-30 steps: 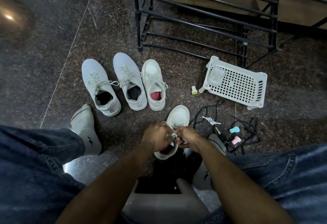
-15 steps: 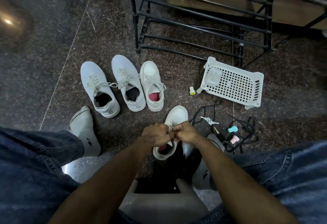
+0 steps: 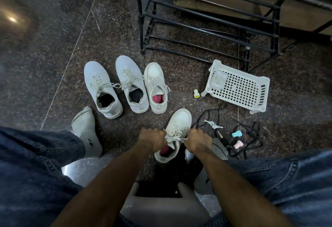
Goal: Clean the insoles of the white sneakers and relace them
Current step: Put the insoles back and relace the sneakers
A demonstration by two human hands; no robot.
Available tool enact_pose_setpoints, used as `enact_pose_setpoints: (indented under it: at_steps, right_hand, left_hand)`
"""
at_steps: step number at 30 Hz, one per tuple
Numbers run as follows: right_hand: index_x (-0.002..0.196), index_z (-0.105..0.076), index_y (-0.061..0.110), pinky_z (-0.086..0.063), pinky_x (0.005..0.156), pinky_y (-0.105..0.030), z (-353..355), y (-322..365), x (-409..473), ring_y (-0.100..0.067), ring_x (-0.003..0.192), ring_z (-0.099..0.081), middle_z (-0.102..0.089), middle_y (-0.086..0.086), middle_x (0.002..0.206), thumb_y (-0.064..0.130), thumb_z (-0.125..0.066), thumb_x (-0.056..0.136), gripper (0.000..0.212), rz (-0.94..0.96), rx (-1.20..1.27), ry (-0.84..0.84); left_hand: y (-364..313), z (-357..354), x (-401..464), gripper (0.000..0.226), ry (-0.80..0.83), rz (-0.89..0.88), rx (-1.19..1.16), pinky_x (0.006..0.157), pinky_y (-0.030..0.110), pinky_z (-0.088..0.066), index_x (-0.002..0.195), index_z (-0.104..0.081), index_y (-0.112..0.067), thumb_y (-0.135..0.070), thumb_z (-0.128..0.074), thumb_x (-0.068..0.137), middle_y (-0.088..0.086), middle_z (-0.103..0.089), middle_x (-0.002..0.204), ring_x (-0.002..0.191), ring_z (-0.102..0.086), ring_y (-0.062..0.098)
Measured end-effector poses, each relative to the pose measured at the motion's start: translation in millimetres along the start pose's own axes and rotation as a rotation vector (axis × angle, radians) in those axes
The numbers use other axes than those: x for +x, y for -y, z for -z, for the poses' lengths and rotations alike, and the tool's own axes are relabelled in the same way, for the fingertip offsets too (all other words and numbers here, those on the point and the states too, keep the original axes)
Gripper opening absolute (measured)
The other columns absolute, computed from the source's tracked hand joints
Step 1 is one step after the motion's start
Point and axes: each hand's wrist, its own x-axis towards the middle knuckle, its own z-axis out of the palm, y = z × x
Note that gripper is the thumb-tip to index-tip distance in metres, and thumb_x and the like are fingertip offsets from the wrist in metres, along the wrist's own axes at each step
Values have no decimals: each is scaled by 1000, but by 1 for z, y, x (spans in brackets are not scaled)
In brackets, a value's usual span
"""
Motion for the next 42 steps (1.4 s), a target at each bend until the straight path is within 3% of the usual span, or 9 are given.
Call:
enact_pose_setpoints:
  at_steps: [7,12,15,22,26,30,33,38,42]
  right_hand:
    - [123,-58,22,-49,90,-36,6,-2,-8,-28,110,-60,-61,-8,120,21,-58,87,36,98,-34,-16]
    - [118,-61,16,-48,92,-40,14,14,-22,-28,118,-52,-56,-6,123,18,-55,87,32,333,32,-62]
    - [110,-65,17,-49,89,-37,3,31,-34,-31,113,-58,-62,-9,118,27,-54,83,31,424,-51,55]
    - [115,-64,11,-36,97,-42,-33,49,-38,-29,109,-60,-65,-13,117,59,-52,87,57,465,-272,34]
    - [122,-59,11,-26,103,-52,-38,51,-28,-32,120,-48,-59,-11,127,41,-48,90,45,451,-296,-30]
    - [123,-54,10,-34,100,-48,-17,50,-1,-32,123,-46,-55,-11,131,32,-51,88,41,332,-180,-20]
    - [123,-50,10,-41,95,-45,0,44,19,-31,122,-49,-55,-12,130,27,-53,88,39,312,-97,46]
    - [125,-52,13,-41,97,-44,2,40,35,-34,122,-50,-54,-16,130,36,-52,93,39,279,-33,144]
    - [121,-56,15,-42,96,-40,-2,37,35,-33,117,-55,-59,-14,126,35,-52,93,35,314,-97,74]
  left_hand:
    - [5,-4,2,32,4,50,-162,106,46,-32,112,-58,-24,-44,-46,90,8,-63,123,114,-58,29]
    - [17,-16,9,13,-57,102,-856,82,31,-50,73,-61,-26,-27,-69,84,-3,-69,93,96,-66,21]
    - [24,-10,12,15,-226,158,-1000,82,31,-52,76,-63,-29,-17,-66,84,-4,-71,91,89,-66,19]
    - [40,25,25,21,-398,158,-762,88,39,-52,107,-65,-24,-20,-56,88,0,-65,114,101,-62,22]
    - [40,41,42,44,-433,18,-329,100,38,-39,131,-54,-19,-28,-57,88,3,-50,133,122,-48,25]
    - [34,51,60,68,-247,-21,19,111,50,-26,150,-24,-12,-37,-50,93,9,-30,150,139,-30,28]
    - [29,53,75,70,-121,31,5,114,51,-22,153,-14,-11,-34,-46,95,10,-33,153,142,-29,29]
    - [26,60,87,51,-121,70,-6,108,45,-29,139,-39,-13,-29,-51,92,8,-48,141,133,-42,27]
    - [22,53,82,46,-42,41,111,108,46,-32,137,-43,-17,-25,-51,92,6,-49,142,131,-45,27]
